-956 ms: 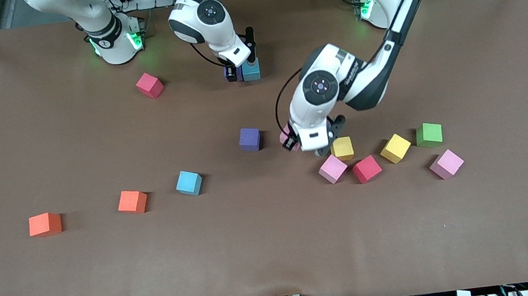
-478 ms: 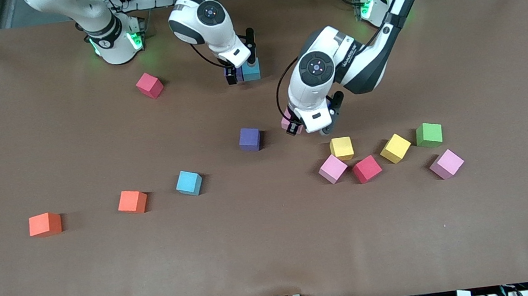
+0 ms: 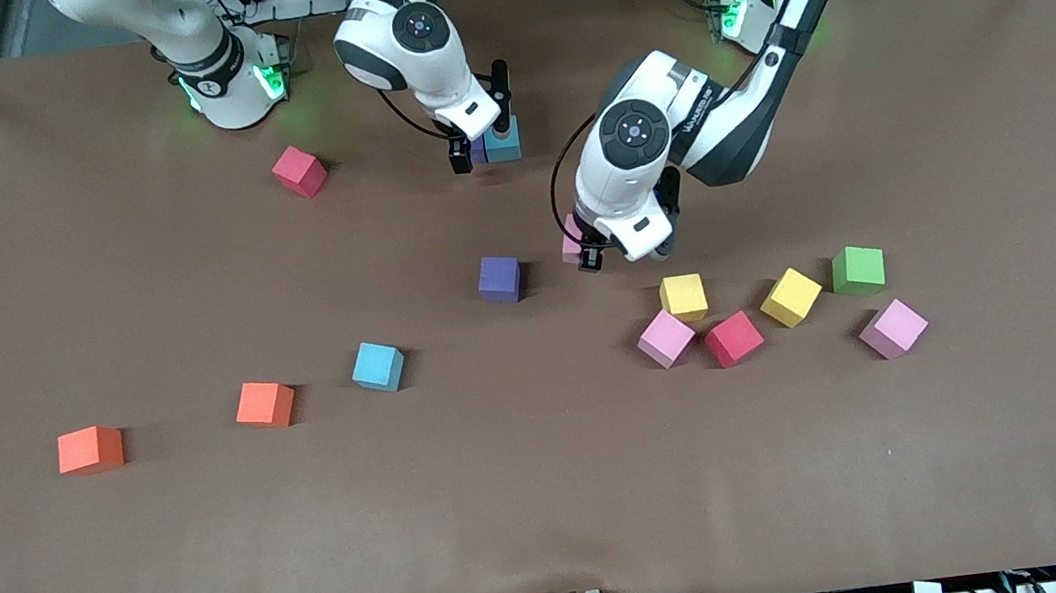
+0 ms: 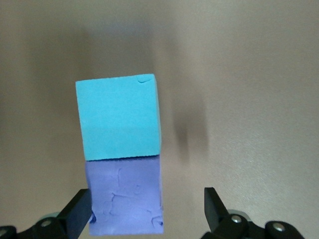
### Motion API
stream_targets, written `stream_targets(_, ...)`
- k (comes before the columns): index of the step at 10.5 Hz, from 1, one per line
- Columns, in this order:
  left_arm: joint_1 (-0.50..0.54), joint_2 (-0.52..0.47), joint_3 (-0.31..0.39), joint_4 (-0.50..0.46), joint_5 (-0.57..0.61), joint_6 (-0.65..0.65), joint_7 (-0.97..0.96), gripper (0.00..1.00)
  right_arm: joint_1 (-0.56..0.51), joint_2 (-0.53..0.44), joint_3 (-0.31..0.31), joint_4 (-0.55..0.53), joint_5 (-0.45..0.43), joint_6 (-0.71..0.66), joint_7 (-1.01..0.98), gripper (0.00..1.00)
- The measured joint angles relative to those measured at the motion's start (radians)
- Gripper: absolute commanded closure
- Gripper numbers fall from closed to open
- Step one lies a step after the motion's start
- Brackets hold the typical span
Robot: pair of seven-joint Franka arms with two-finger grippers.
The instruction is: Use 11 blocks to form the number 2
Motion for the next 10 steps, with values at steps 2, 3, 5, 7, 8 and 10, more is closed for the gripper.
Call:
stream_targets(2,-0.002,-0.032,-0.019,-0.09,-0.006,0.094,-0.088,0.69,0.0,-0.009,0.001,0.0,0.001,-0.012,0.006,0.0)
stream_targets(3,-0.005,-0.042,-0.026,-0.117,-0.007,0.112,-0.133,0.69,0.0,-0.012,0.001,0.0,0.001,-0.018,0.013,0.0)
stream_targets(5,-0.005,-0.049,-0.03,-0.15,-0.007,0.116,-0.219,0.69,-0.014,-0.029,0.001,0.001,0.001,-0.051,0.022,0.0)
stream_targets(7,-0.005,-0.051,-0.05,-0.188,-0.008,0.122,-0.29,0.69,-0.056,-0.059,-0.003,0.011,0.001,-0.094,0.026,0.0)
stream_targets(8,-0.006,-0.057,-0.07,-0.21,-0.008,0.139,-0.327,0.69,-0.089,-0.075,-0.015,0.027,0.001,-0.128,0.028,0.0)
stream_targets(10,-0.007,-0.084,-0.108,-0.267,-0.008,0.182,-0.388,0.69,-0.144,-0.105,-0.079,0.079,0.001,-0.218,0.028,0.0)
